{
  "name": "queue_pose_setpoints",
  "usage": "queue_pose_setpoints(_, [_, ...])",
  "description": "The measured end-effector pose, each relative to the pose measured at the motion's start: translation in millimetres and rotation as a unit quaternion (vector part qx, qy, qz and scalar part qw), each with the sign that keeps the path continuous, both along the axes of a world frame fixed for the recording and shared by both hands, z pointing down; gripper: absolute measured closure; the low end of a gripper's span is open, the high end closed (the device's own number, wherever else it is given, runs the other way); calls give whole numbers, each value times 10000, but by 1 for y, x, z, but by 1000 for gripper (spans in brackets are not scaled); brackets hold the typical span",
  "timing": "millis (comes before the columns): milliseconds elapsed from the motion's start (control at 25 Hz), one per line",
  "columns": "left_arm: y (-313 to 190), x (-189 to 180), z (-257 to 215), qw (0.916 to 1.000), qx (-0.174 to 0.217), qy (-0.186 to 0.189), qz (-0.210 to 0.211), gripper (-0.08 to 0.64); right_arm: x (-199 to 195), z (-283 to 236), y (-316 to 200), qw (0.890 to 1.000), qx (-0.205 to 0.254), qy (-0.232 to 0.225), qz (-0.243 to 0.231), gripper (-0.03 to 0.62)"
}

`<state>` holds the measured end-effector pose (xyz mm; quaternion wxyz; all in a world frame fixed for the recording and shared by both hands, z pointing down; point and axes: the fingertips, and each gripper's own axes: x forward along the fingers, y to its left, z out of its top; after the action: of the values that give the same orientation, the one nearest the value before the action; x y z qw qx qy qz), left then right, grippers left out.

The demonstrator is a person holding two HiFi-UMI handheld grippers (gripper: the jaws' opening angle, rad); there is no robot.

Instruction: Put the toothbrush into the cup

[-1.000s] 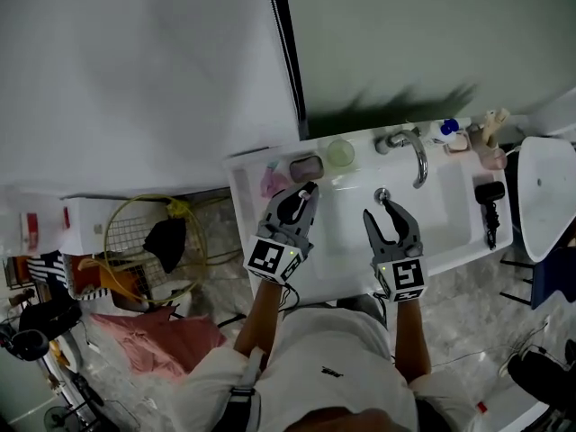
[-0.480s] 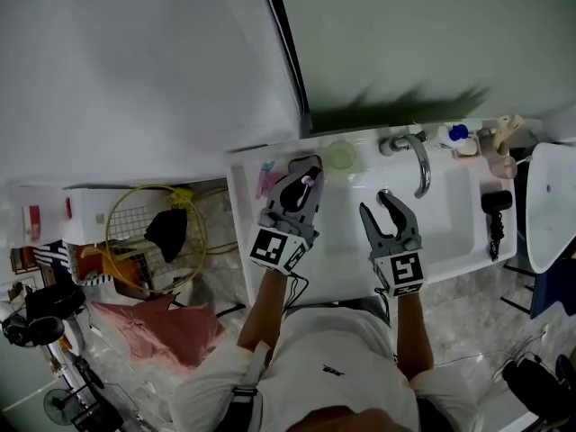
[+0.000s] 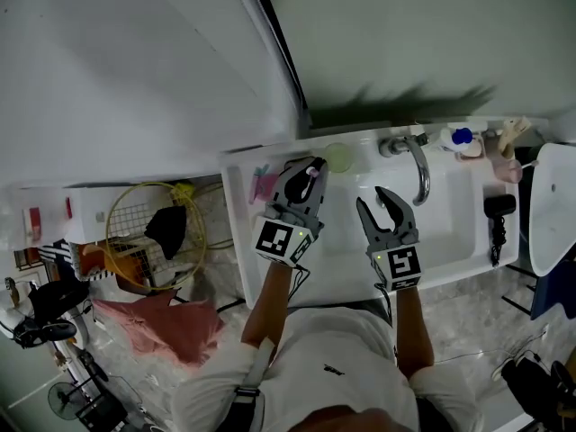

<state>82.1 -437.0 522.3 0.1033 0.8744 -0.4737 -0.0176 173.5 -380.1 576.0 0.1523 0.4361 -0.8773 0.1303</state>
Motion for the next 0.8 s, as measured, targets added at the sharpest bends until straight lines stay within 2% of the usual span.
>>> queue_pose_setpoints(800, [-38,16,75,9984,-557,-74,-79,518,-2,42,-25,9994,-337,28,-13,416])
